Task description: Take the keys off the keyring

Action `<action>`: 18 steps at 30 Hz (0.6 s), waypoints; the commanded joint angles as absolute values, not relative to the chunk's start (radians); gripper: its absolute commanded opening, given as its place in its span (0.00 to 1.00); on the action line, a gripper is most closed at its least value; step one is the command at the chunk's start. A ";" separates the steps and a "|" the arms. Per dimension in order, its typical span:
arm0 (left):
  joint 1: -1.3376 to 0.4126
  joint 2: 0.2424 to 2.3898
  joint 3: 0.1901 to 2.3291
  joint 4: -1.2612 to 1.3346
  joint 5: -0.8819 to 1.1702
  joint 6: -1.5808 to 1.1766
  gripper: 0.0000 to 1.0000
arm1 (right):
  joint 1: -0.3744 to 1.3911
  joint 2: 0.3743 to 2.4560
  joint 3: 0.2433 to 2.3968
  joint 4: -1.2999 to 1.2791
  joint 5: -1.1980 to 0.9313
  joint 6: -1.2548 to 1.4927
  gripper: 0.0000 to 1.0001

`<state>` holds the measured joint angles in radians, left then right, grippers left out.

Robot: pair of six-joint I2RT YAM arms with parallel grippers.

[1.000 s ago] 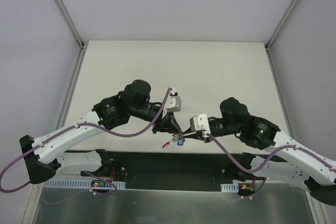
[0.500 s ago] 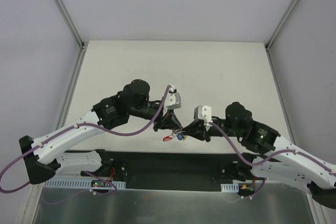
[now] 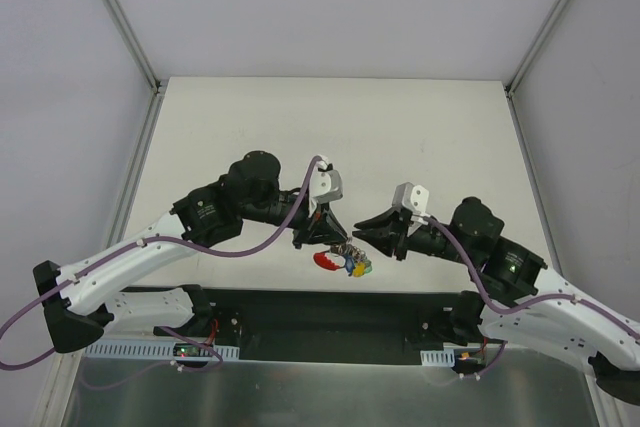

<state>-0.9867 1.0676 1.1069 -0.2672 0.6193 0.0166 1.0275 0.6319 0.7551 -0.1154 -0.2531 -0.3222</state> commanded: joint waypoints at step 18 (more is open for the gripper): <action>-0.986 1.048 1.144 -0.134 0.494 -0.155 0.00 | 1.060 0.571 0.730 -0.032 -0.270 -0.350 0.22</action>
<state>-0.9867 1.0645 1.1069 -0.2325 0.5098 -0.1017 1.0473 0.5491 0.7242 -0.0959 -0.2691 -0.3492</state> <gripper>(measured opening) 0.018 0.223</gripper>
